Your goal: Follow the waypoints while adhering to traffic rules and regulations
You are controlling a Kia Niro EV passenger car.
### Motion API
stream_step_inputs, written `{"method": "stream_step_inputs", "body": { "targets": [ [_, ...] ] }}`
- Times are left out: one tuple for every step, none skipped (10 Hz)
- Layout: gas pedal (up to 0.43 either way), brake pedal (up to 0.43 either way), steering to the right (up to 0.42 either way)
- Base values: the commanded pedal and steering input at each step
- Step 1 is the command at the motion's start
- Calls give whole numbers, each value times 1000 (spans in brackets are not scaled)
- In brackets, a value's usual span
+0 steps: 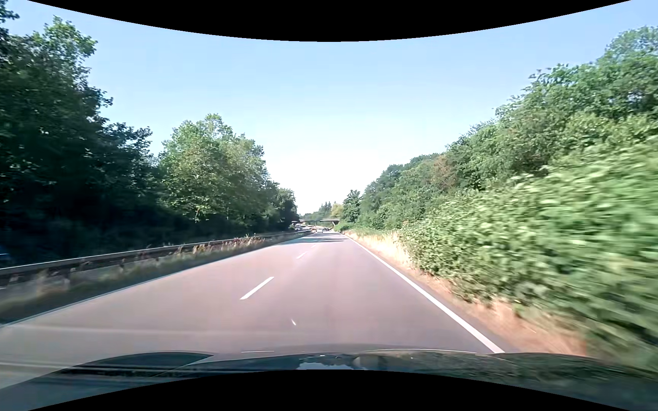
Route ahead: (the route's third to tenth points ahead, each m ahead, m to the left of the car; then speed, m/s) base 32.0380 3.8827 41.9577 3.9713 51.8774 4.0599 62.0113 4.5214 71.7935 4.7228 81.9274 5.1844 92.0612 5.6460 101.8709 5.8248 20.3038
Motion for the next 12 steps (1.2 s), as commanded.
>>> {"method": "stream_step_inputs", "body": {
  "targets": [
    [177,0,-5],
    [177,0,-4],
    [177,0,-5],
    [177,0,-5],
    [177,0,-4],
    [177,0,-5],
    [177,0,-5],
    [177,0,-5],
    [177,0,-5],
    [177,0,-5],
    [177,0,-5],
    [177,0,-5]
  ]
}}
